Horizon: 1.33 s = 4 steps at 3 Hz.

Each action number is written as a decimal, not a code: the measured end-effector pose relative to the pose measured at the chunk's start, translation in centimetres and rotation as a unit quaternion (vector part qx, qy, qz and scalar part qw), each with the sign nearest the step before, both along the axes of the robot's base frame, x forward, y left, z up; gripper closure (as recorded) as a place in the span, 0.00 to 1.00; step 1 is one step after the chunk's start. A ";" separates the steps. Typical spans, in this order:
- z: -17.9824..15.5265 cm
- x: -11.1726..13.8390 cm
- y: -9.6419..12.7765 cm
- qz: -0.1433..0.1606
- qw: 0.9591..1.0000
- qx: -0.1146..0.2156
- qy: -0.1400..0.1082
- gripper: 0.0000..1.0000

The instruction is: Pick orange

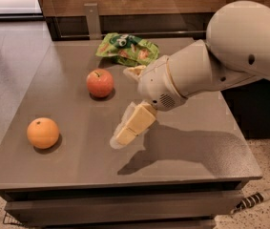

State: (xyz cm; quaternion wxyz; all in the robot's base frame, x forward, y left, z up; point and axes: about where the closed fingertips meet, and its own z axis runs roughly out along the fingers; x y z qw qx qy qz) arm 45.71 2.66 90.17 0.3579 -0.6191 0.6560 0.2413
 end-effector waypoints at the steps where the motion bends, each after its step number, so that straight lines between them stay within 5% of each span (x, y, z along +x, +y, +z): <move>1: -0.1 0.0 0.3 0.003 1.000 0.006 0.000 0.00; 4: -3.0 0.5 9.2 0.076 0.994 0.070 0.019 0.00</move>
Offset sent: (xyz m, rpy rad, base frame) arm 0.0109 0.0460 -0.0299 0.0825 0.0566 0.0598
